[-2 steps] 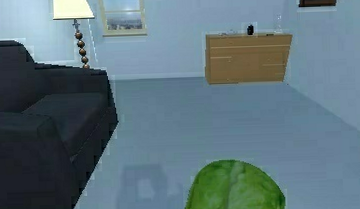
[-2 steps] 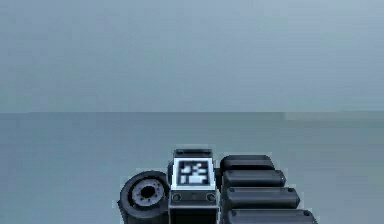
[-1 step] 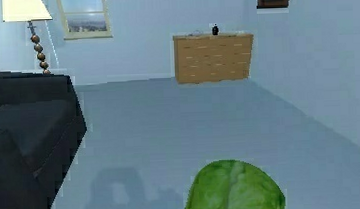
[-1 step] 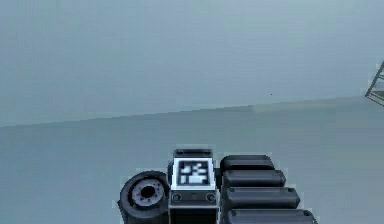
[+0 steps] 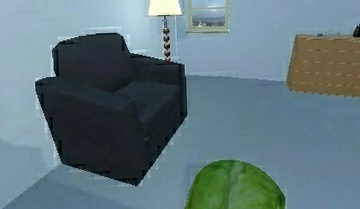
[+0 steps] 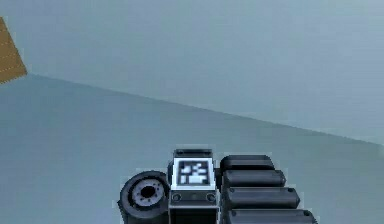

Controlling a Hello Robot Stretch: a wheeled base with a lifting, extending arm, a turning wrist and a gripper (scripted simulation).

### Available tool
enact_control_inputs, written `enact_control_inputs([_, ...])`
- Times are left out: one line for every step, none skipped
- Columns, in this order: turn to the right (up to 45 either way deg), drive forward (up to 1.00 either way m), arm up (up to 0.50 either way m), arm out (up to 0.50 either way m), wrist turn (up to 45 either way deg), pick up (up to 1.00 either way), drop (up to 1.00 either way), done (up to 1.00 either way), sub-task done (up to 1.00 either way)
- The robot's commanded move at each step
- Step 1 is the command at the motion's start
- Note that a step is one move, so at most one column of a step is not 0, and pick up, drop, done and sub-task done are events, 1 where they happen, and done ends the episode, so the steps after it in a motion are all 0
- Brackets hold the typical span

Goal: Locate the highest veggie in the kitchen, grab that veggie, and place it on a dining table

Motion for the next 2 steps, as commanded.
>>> enact_control_inputs([0.0, 0.35, 0.0, 0.0, 0.0, 0.0, 0.0, 0.0, 0.0])
enact_control_inputs([-15.0, 0.0, 0.0, 0.0, 0.0, 0.0, 0.0, 0.0, 0.0])
